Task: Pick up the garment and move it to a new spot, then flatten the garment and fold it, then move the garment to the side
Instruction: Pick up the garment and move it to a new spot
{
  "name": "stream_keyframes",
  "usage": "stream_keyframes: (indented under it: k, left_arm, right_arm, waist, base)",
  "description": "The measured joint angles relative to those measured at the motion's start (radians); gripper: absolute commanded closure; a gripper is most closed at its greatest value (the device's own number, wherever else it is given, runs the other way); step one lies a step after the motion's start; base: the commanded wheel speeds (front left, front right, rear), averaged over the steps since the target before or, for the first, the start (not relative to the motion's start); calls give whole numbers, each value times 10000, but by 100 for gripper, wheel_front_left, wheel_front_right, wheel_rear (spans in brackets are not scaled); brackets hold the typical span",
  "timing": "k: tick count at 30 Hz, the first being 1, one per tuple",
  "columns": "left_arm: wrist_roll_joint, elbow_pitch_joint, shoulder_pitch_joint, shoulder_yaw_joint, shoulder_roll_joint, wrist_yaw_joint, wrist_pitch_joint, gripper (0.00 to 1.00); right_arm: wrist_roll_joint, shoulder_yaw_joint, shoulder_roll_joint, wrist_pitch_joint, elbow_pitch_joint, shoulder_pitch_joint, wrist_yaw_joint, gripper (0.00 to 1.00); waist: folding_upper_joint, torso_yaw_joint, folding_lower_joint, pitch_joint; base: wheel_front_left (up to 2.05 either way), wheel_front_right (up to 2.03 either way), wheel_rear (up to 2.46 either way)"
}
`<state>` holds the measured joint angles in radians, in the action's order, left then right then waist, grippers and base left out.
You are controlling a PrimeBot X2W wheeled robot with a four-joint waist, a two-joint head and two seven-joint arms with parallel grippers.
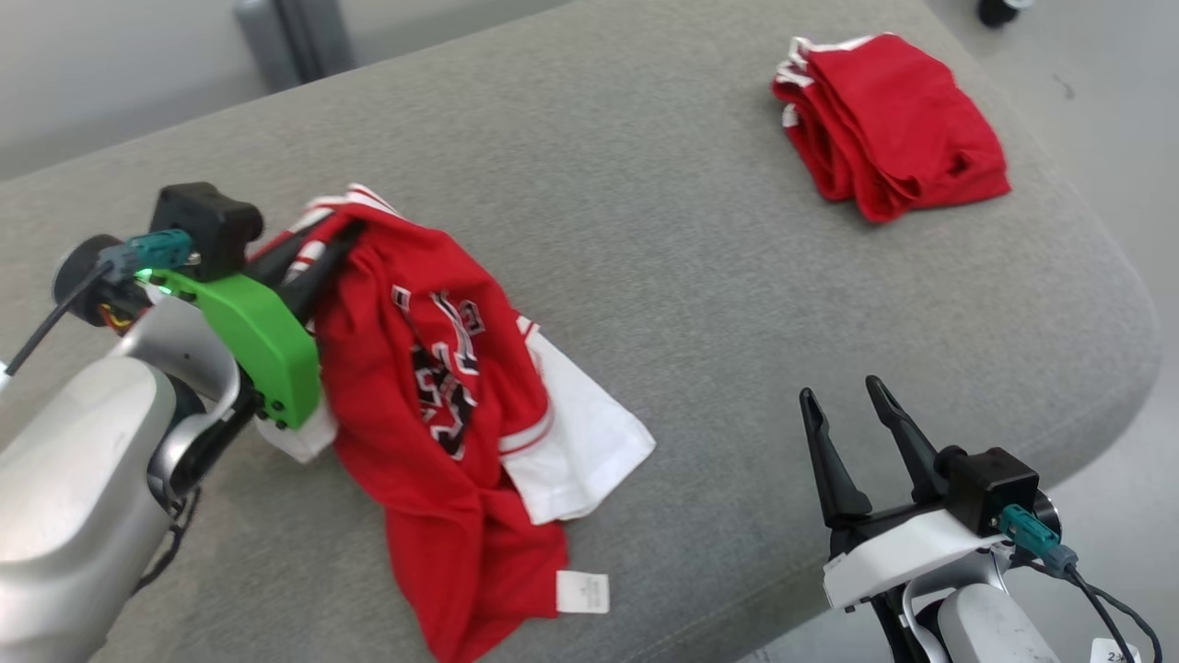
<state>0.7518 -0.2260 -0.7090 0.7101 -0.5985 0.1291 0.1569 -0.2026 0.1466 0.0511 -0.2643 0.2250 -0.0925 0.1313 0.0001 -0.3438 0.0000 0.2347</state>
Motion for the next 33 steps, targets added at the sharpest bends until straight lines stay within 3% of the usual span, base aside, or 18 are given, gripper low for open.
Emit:
stream_keyframes:
  k: [4,5,6,7,11,16,22,25,29,33]
  left_arm:
    - [-470,-1858,-627,345,198,15,-1492,96]
    - [-662,-2313,-786,328,265,17,-1906,68]
    - [-767,-2748,-914,291,343,15,-2297,24]
    - [-800,-3076,-980,259,447,-12,-2560,0]
    - [-882,-4088,-1011,307,941,-31,-3335,0]
    - [-915,-4100,-807,-454,1331,-861,-4146,0]
    - [-1684,-1607,1127,-2569,1860,-2196,-4194,0]
    - [-2330,-286,2506,-3528,2266,-2617,-4195,0]
    - [-3202,1139,4242,-4493,3041,-2830,-4209,0]
    - [-3956,1569,5764,-4941,3609,-2813,-4211,0]
  right_arm:
    - [-107,-25,4,0,-2,33,0,0]
    - [-123,-35,2,0,-2,53,0,0]
    - [-130,-59,0,0,0,61,0,0]
    - [-130,-92,2,0,4,69,2,0]
    - [-38,-247,-2,0,19,135,0,0]
    - [278,-694,-6,0,-130,159,0,0]
    - [721,-1189,-4,0,-510,207,0,0]
    - [1020,-1308,-25,0,-640,213,4,0]
    - [1292,-1647,-17,0,-788,272,2,0]
    - [1478,-1793,-17,0,-871,331,2,0]
  waist:
    - [0,-550,0,190]
    - [0,-653,0,239]
    - [0,-733,0,292]
    - [0,-771,0,337]
    - [0,-683,0,426]
    - [0,-273,0,353]
    - [0,491,0,44]
    - [0,883,0,-159]
    - [0,1372,0,-469]
    - [0,1848,0,-746]
  base:
    - [0,0,0]
    - [0,0,0]
    - [0,0,0]
    - [0,0,0]
    - [0,0,0]
    - [0,0,0]
    - [0,0,0]
    - [0,0,0]
    - [0,0,0]
    - [0,0,0]
